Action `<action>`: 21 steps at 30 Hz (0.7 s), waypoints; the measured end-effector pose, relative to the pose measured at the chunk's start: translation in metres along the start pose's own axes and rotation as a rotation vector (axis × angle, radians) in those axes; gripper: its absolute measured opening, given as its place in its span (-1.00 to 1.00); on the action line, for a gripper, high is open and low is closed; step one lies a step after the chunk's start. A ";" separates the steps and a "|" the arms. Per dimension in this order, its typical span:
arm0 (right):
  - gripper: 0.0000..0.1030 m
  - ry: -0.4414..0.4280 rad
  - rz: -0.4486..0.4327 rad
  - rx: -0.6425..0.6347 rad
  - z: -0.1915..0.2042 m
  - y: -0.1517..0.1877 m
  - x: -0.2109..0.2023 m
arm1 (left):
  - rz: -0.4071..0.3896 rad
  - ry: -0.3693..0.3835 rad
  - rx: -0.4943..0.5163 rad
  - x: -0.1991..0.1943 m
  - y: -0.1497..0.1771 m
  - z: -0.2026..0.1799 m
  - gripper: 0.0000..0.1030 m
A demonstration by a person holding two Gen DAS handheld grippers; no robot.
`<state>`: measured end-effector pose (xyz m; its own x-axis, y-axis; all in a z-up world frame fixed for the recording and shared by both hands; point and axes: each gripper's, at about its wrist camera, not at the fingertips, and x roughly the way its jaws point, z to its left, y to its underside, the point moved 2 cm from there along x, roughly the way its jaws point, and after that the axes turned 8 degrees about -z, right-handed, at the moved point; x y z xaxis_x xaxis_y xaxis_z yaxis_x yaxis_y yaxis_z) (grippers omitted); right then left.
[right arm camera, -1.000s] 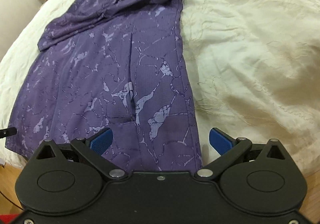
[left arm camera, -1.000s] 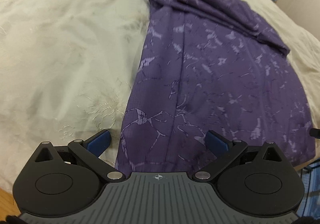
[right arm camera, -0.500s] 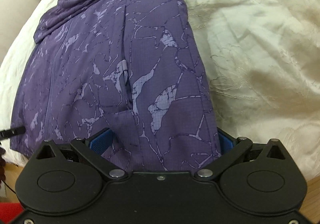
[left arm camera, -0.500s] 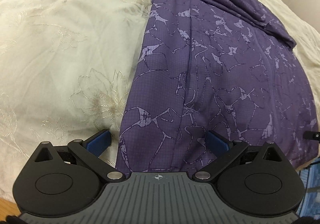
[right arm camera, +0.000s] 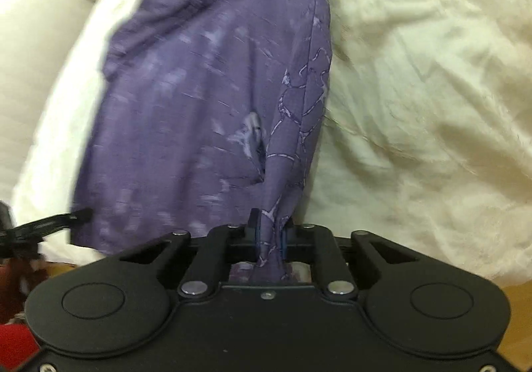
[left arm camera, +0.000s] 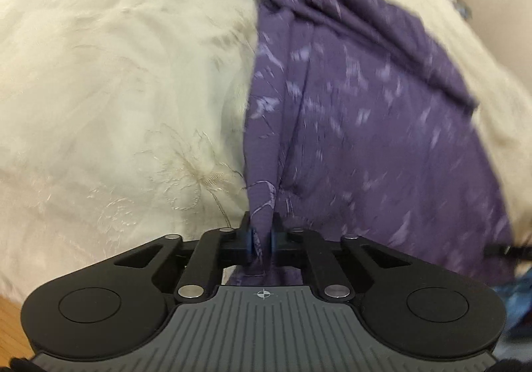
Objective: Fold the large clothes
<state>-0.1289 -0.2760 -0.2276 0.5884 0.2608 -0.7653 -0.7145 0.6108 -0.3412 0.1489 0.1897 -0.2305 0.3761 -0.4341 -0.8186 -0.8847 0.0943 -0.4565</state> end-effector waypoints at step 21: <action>-0.74 -0.150 -0.568 0.241 0.035 -0.216 -0.043 | -0.467 0.301 -0.253 0.004 -0.243 -0.060 -0.89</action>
<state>0.0130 -0.3932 -0.1018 0.9099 -0.0621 -0.4102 -0.1801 0.8315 -0.5256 0.3492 0.1111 -0.1022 0.6784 -0.6161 -0.4002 -0.6968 -0.3671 -0.6162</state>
